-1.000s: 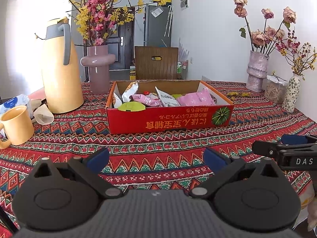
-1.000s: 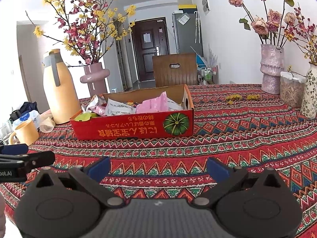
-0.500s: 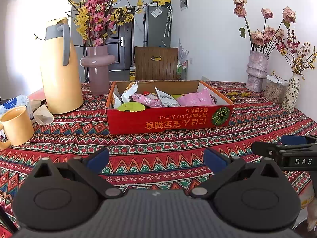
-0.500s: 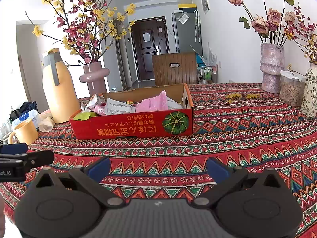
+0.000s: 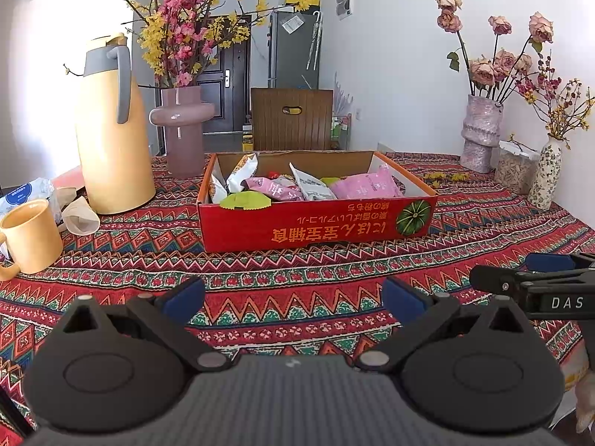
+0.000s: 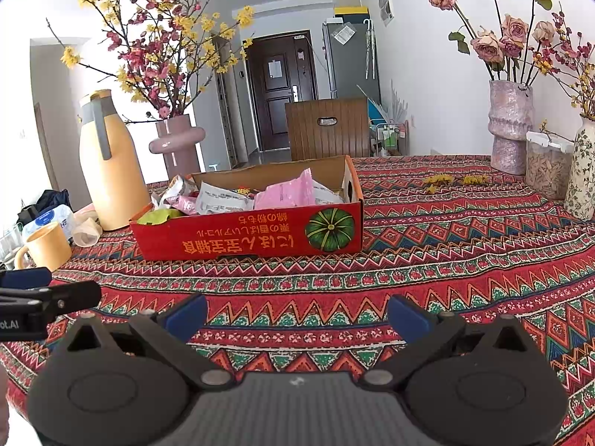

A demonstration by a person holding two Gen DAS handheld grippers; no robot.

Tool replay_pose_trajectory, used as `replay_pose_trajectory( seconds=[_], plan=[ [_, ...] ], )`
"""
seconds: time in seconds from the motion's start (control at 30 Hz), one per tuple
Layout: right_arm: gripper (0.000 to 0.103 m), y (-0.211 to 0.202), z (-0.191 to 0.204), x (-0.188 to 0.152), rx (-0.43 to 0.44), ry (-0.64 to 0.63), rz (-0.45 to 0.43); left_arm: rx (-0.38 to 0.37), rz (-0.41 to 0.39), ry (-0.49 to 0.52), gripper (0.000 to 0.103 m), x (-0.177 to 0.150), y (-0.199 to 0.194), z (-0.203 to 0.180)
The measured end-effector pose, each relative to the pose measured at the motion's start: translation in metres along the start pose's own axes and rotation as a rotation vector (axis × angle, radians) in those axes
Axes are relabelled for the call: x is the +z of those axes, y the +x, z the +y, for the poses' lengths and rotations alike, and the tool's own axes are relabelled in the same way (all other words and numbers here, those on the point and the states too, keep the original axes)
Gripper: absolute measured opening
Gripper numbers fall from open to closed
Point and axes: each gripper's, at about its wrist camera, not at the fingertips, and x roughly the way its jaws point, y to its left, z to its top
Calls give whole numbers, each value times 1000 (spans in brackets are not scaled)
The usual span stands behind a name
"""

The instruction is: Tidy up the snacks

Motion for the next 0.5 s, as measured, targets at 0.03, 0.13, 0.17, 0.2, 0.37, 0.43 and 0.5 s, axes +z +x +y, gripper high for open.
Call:
replay_pose_trajectory(
  seconds=[0.03, 0.13, 0.17, 0.2, 0.37, 0.43, 0.5],
  plan=[
    [103, 0, 0, 0, 0, 0, 0, 0, 0, 0, 103, 0, 0, 0],
    [103, 0, 0, 0, 0, 0, 0, 0, 0, 0, 103, 0, 0, 0],
    [103, 0, 0, 0, 0, 0, 0, -1, 0, 0, 103, 0, 0, 0],
    [103, 0, 0, 0, 0, 0, 0, -2, -2, 2, 103, 0, 0, 0],
    [103, 0, 0, 0, 0, 0, 1, -5, -2, 3, 103, 0, 0, -2],
    [103, 0, 0, 0, 0, 0, 2, -5, -4, 3, 103, 0, -1, -2],
    [103, 0, 0, 0, 0, 0, 1, -6, -8, 2, 103, 0, -1, -1]
  ],
)
